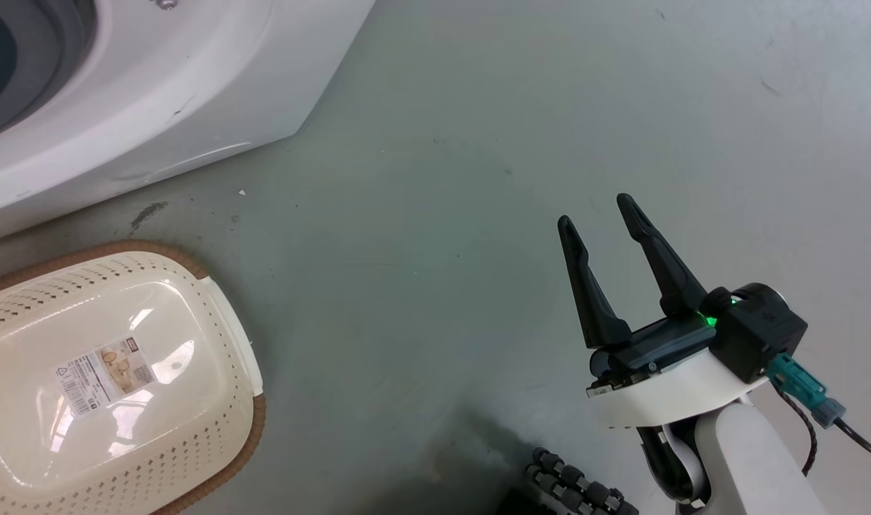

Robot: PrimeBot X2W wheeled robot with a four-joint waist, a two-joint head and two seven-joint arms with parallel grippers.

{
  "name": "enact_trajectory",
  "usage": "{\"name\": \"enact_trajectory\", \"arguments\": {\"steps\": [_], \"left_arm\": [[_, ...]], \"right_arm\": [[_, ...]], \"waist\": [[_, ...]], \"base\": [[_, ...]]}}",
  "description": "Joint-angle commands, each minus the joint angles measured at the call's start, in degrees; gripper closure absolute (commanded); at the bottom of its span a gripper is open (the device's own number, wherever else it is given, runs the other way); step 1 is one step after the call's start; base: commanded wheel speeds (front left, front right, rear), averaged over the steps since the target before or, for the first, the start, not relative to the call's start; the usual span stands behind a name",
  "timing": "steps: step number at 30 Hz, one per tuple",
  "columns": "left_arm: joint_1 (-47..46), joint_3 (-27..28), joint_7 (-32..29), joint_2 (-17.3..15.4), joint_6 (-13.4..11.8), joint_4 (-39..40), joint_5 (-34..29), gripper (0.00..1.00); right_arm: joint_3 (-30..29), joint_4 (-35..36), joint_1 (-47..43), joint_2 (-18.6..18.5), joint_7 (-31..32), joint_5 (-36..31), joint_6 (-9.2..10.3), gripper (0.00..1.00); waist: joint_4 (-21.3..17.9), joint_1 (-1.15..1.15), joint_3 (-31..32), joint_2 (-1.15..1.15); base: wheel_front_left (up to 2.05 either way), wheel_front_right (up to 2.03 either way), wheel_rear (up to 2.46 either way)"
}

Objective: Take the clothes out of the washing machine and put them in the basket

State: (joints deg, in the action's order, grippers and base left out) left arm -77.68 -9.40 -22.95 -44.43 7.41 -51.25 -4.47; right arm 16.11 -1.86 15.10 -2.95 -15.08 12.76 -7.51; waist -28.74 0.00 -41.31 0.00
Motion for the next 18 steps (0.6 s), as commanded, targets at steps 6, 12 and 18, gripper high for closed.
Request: {"name": "enact_trajectory", "arguments": {"steps": [6, 12, 18], "left_arm": [[0.99, -2.15, -8.71, -1.09, 0.04, 0.60, 3.24, 0.00], [2.68, -1.63, -14.01, -1.86, -0.51, 3.72, 5.01, 0.00], [5.23, -0.28, -16.56, -2.22, -2.09, 7.83, 6.78, 1.00]], "right_arm": [[0.33, 0.36, 0.58, 0.12, -0.11, 1.06, 0.04, 0.00], [0.56, 0.60, 1.05, 0.12, -0.11, 1.57, 0.04, 0.00], [0.74, 0.80, 1.34, 0.12, -0.11, 1.80, 0.04, 0.00]], "waist": [[-0.29, 0.00, -0.62, 0.00], [-0.48, 0.00, -1.14, 0.00], [-0.62, 0.00, -1.40, 0.00]], "base": [[0.00, 0.00, 0.00], [0.00, 0.00, 0.00], [0.00, 0.00, 0.00]]}}
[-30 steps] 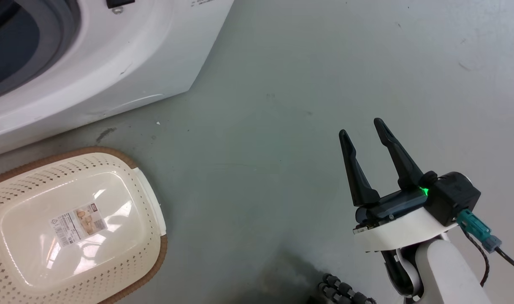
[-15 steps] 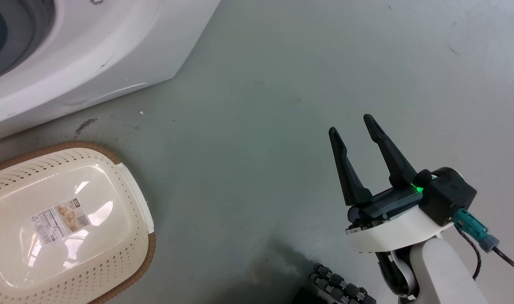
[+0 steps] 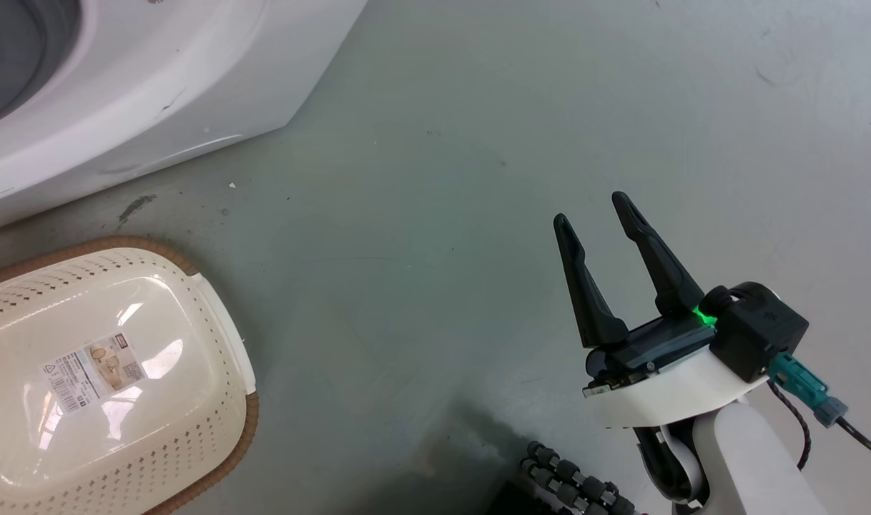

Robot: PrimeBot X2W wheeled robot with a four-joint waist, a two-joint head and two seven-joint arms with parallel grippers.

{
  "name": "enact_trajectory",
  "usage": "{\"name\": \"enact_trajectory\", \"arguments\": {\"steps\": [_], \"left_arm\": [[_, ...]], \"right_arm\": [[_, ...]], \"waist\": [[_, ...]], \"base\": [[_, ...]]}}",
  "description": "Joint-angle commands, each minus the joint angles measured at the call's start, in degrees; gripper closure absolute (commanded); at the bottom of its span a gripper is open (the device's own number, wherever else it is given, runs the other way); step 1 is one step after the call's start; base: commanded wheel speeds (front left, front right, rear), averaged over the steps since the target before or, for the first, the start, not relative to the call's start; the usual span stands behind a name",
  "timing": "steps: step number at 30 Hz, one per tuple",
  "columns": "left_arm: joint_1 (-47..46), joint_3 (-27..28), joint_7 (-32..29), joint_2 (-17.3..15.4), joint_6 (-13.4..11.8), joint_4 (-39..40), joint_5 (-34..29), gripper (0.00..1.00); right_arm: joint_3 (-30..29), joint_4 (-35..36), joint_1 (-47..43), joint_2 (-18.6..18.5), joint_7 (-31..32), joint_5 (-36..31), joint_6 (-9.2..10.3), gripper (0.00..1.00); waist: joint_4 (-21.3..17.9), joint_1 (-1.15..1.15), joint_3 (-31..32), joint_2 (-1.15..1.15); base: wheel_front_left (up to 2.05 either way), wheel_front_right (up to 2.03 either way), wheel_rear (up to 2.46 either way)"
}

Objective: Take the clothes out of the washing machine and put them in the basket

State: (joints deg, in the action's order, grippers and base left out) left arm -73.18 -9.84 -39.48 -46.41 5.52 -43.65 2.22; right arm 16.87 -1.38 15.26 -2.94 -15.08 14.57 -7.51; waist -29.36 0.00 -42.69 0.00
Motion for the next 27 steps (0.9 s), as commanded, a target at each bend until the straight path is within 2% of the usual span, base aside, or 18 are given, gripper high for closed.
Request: {"name": "enact_trajectory", "arguments": {"steps": [1, 9, 16, 22, 27], "left_arm": [[1.24, 0.35, -0.10, -0.33, -0.64, 1.09, 0.37, 1.00], [5.20, 2.16, 3.85, -0.05, -3.93, 6.74, 2.06, 1.00], [9.95, 4.01, 12.66, 1.90, -7.09, 9.54, 4.28, 1.00], [15.46, 5.22, 22.08, 5.64, -8.75, 7.22, 6.99, 1.00], [19.96, 6.11, 30.03, 9.32, -8.77, 2.63, 9.67, 1.00]], "right_arm": [[-0.03, 0.33, 1.21, 0.11, -0.11, 0.00, 0.04, 0.00], [-0.43, -0.14, 1.39, 0.11, -0.11, -0.20, 0.04, 0.00], [-1.00, -0.77, 0.95, 0.11, -0.11, -0.99, 0.04, 0.00], [-2.06, -1.67, -0.24, 0.11, -0.11, -1.95, 0.04, 0.00], [-3.11, -2.68, -1.58, 0.09, -0.10, -3.05, 0.04, 0.00]], "waist": [[-0.02, 0.00, -0.02, 0.00], [0.21, 0.00, 1.07, 0.00], [0.91, 0.00, 4.27, 0.00], [1.96, 0.00, 8.62, 0.00], [2.91, 0.00, 13.39, 0.00]], "base": [[0.00, 0.00, 0.00], [0.00, 0.00, 0.00], [0.00, 0.00, 0.00], [0.00, 0.00, 0.00], [0.00, 0.00, 0.00]]}}
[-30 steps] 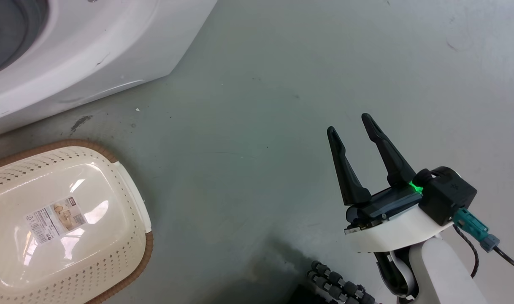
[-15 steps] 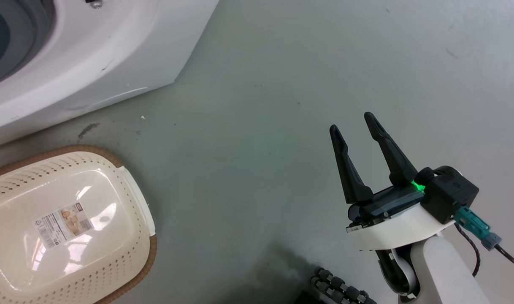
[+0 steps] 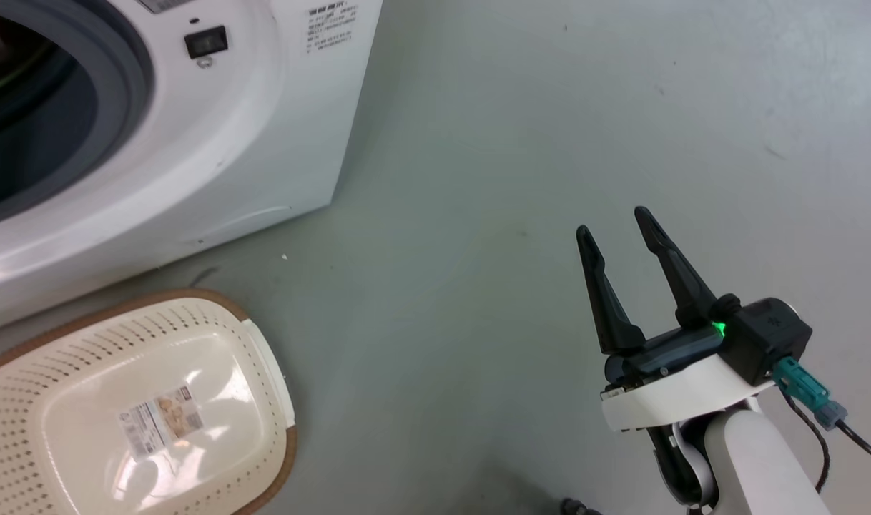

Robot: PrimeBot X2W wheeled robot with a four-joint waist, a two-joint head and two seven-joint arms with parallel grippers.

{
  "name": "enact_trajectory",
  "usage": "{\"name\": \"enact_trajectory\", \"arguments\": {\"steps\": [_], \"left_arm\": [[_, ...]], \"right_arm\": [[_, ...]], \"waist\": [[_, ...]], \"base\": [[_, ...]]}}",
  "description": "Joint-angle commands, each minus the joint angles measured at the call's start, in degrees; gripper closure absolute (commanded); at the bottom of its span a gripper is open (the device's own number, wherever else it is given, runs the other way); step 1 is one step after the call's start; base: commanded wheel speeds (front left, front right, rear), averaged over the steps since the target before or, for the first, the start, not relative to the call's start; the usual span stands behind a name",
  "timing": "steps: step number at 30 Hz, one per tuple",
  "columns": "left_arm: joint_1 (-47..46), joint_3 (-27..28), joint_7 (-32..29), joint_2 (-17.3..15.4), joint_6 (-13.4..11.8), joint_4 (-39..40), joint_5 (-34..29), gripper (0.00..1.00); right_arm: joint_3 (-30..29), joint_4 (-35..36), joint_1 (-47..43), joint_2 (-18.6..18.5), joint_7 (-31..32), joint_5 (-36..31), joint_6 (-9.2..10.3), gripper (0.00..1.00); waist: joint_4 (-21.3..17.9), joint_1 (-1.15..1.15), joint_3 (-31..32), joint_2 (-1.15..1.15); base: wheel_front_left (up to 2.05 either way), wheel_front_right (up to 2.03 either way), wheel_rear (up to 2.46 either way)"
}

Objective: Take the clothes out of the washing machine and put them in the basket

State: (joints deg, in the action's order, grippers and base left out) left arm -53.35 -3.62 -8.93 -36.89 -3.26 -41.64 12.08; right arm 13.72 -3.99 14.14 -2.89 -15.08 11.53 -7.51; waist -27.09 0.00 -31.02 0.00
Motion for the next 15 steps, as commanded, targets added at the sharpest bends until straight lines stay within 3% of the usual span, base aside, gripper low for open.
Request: {"name": "enact_trajectory", "arguments": {"steps": [1, 15], "left_arm": [[0.98, -0.11, 0.84, 0.41, 0.26, -0.55, 0.15, 1.00], [6.05, -1.24, 19.78, 10.63, 3.82, -14.02, 4.04, 1.00]], "right_arm": [[-0.31, -0.25, -0.68, 0.04, -0.11, -0.30, 0.04, 0.00], [-3.89, -2.52, -6.14, 0.04, -0.11, -3.92, 0.04, 0.00]], "waist": [[0.89, 0.00, 2.75, 0.00], [7.94, 0.00, 17.23, 0.00]], "base": [[0.00, 0.00, 0.00], [0.00, 0.00, 0.00]]}}
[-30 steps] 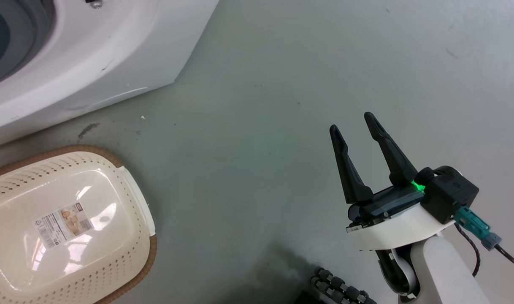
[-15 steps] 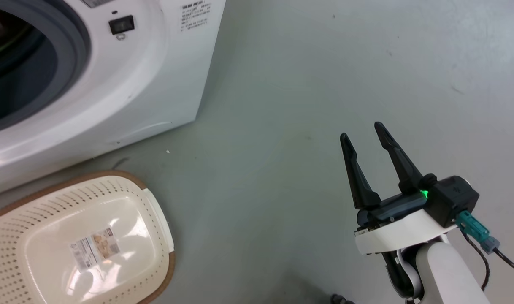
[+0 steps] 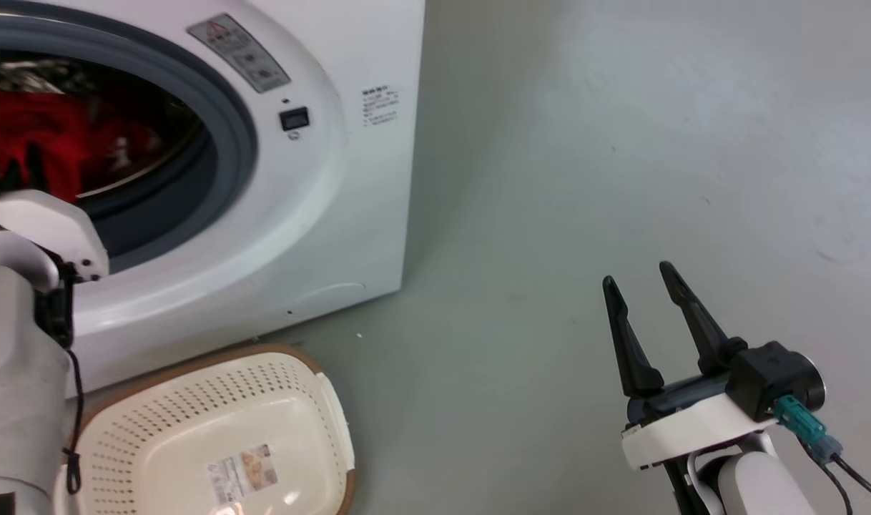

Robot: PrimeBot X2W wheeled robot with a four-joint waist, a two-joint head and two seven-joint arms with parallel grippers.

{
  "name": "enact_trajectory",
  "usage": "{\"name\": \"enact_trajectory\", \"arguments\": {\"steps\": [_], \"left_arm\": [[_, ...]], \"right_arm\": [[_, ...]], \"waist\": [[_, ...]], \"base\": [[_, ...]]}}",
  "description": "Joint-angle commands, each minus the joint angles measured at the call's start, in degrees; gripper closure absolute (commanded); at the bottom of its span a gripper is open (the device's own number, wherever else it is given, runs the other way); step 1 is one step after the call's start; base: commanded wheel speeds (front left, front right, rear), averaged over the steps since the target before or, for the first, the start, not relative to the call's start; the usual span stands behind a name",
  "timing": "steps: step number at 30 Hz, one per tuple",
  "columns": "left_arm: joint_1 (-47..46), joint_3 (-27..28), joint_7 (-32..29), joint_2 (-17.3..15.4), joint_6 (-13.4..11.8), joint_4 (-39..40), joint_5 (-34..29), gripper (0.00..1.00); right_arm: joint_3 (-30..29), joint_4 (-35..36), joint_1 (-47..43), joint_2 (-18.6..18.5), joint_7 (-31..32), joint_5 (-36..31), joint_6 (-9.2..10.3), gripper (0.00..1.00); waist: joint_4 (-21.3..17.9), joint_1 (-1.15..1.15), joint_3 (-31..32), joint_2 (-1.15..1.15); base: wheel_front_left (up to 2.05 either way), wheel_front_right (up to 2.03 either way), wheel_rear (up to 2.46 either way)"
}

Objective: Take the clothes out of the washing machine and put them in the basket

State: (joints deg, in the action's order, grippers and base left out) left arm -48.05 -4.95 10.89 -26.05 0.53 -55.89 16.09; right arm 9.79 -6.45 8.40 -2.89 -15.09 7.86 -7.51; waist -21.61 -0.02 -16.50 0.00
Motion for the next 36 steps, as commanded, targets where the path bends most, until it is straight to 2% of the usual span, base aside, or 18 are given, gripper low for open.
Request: {"name": "enact_trajectory", "arguments": {"steps": [1, 6, 11, 16, 22, 29, 36], "left_arm": [[0.79, 0.04, 0.83, 0.27, 0.25, -0.46, 0.16, 1.00], [0.99, -0.71, 3.55, 3.72, 1.34, -1.76, 0.76, 1.00], [2.19, -0.85, 4.31, 6.35, 1.45, 0.63, 0.74, 1.00], [6.09, -0.34, 4.36, 8.19, 1.75, 8.89, -0.03, 1.00], [13.50, -0.18, 4.35, 10.86, 0.77, 19.04, -0.72, 1.00], [23.39, -1.54, 3.35, 12.24, -1.36, 30.68, -1.38, 1.00], [36.81, -3.18, -1.78, 12.69, -4.16, 45.52, -1.52, 1.00]], "right_arm": [[-0.18, -0.31, -0.68, 0.04, -0.09, -0.61, 0.04, 0.00], [-1.85, -0.64, -2.41, 0.03, 0.19, -2.11, 0.04, 0.00], [-3.15, 0.05, -4.00, 0.04, 1.19, -2.81, 0.04, 0.00], [-3.85, 1.12, -5.55, 0.04, 2.47, -3.42, 0.04, 0.00], [-4.47, 3.05, -7.73, 0.04, 4.20, -3.95, 0.04, 0.00], [-4.68, 4.83, -9.99, 0.04, 5.64, -4.52, 0.04, 0.00], [-4.17, 6.16, -11.43, 0.04, 6.84, -4.65, 0.04, 0.00]], "waist": [[3.00, 0.02, 3.59, 0.00], [6.05, 0.02, 7.59, 0.00], [8.41, 0.02, 10.43, 0.00], [9.97, 0.02, 12.75, 0.00], [11.19, 0.02, 15.27, 0.00], [12.20, 0.02, 16.91, 0.00], [13.12, 0.02, 17.38, 0.00]], "base": [[0.00, 0.00, 0.00], [0.00, 0.00, 0.00], [0.00, 0.00, 0.00], [0.00, 0.00, 0.00], [0.00, 0.00, 0.00], [0.00, 0.00, 0.00], [0.00, 0.00, 0.00]]}}
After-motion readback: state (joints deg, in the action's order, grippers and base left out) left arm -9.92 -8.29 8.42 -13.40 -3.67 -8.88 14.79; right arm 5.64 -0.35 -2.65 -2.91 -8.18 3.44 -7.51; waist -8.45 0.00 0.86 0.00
